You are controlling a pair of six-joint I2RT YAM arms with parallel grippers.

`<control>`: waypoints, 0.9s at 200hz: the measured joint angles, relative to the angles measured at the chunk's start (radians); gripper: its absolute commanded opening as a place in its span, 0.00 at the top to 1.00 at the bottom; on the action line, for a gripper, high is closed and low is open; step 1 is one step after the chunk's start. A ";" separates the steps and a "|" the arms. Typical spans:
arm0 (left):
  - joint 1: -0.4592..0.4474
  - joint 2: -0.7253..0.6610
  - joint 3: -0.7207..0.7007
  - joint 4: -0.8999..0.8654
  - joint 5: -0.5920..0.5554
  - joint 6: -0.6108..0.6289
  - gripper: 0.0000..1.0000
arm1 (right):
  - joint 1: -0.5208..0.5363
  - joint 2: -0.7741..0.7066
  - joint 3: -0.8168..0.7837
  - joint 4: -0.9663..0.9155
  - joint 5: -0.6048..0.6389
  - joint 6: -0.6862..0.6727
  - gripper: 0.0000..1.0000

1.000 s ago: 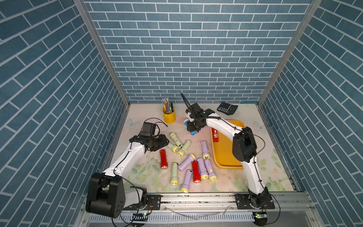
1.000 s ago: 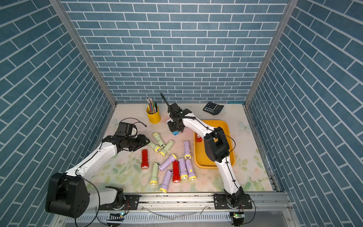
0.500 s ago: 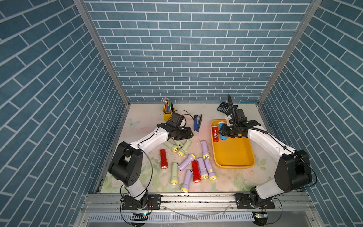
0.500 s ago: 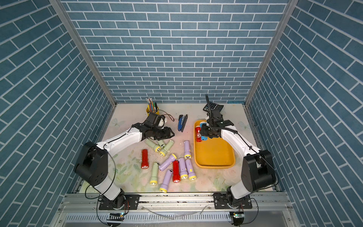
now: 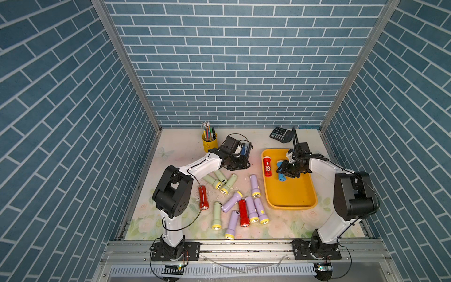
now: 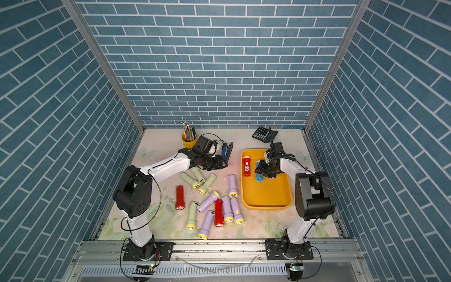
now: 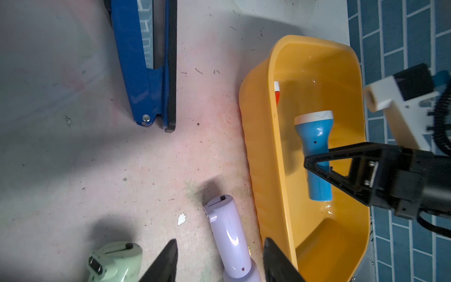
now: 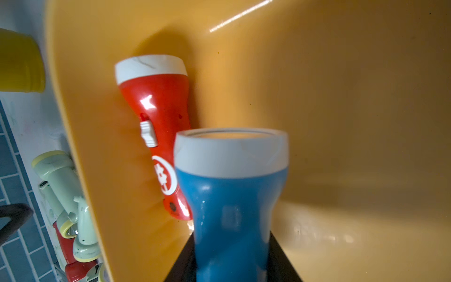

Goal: Put the flashlights into the storage boxes
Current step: Place the flashlight at the storage box.

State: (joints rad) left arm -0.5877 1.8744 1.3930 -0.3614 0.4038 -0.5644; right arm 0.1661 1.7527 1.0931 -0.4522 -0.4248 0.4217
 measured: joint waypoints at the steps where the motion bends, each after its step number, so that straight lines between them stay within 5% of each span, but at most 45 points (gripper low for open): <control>1: 0.000 0.000 0.000 0.000 0.000 0.000 0.43 | 0.000 0.002 0.001 0.001 -0.001 0.000 0.69; 142: 0.000 0.023 0.045 -0.040 -0.022 0.000 0.43 | -0.038 0.189 0.118 0.101 -0.152 -0.011 0.65; 180: 0.000 0.023 0.045 -0.045 -0.025 0.000 0.43 | -0.038 0.195 0.124 0.110 -0.167 -0.015 0.57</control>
State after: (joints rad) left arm -0.5877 1.8969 1.4376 -0.4065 0.3786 -0.5644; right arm 0.1280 1.9476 1.2167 -0.3420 -0.5919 0.4065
